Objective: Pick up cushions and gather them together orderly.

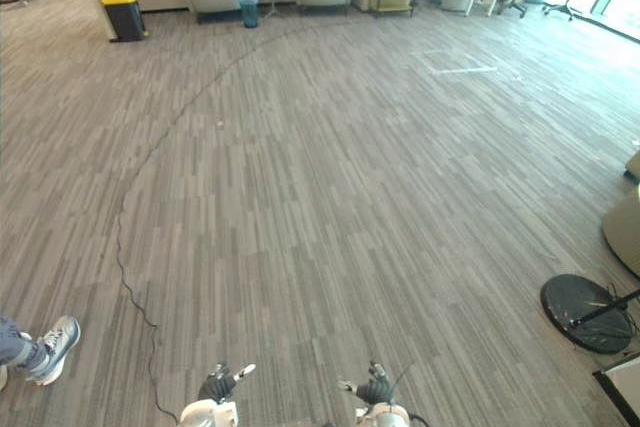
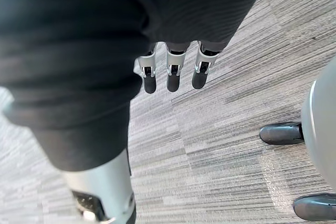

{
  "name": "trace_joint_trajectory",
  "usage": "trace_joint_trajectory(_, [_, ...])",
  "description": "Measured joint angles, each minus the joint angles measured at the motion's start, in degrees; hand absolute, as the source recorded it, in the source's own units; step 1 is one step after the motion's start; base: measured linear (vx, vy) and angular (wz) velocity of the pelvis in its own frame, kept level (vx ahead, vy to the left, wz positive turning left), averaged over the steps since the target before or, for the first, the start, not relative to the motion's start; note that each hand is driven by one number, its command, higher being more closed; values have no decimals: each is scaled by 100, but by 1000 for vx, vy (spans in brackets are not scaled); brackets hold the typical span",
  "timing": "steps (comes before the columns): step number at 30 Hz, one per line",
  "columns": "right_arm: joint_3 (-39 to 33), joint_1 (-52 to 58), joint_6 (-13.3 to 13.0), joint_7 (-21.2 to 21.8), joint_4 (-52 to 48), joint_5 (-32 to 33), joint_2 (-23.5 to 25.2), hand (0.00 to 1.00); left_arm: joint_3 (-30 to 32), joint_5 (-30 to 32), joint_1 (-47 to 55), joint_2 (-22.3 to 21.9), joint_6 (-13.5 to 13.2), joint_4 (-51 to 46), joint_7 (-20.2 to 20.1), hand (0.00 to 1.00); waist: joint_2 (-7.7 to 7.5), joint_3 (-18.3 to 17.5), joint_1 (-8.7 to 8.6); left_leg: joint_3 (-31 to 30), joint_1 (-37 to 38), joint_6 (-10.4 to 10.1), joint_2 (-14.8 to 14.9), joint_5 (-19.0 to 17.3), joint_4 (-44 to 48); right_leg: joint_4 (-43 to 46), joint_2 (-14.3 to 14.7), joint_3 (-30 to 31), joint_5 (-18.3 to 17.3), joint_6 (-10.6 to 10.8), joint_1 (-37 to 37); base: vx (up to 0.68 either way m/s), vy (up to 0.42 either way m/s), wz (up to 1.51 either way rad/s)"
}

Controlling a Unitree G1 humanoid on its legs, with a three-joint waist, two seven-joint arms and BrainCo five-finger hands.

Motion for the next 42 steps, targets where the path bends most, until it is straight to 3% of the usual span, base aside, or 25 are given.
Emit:
trace_joint_trajectory(7, [-701,40,53,287,129,676,24,0,120,-1,-44,12,3,3,-71,0,-52,27,33,-353,-49,65,-104,102,-177,3,-126,-358,-103,55,14,61,34,30])
trace_joint_trajectory(11, [-989,35,36,377,124,994,117,0,299,312,-56,22,22,4,-54,0,-68,39,44,-461,-100,65,-150,100,-174,-6,-180,-468,-152,122,15,90,27,17])
trace_joint_trajectory(18, [-1389,12,39,452,122,1168,226,0,492,325,-75,8,99,5,-63,0,-68,38,53,-484,-102,77,-169,48,-122,60,-220,-496,-184,156,27,31,11,4])
trace_joint_trajectory(22, [-1418,26,39,458,126,1377,231,0,539,325,-71,12,127,15,-68,0,-77,33,52,-543,-89,106,-201,-13,-72,197,-266,-569,-351,141,21,-16,-8,7])
trace_joint_trajectory(42, [-1592,-19,37,616,368,1623,209,0,465,327,-140,82,137,236,-178,0,-82,-79,30,-656,-120,121,-227,-2,-72,108,-279,-664,-349,139,37,20,0,2])
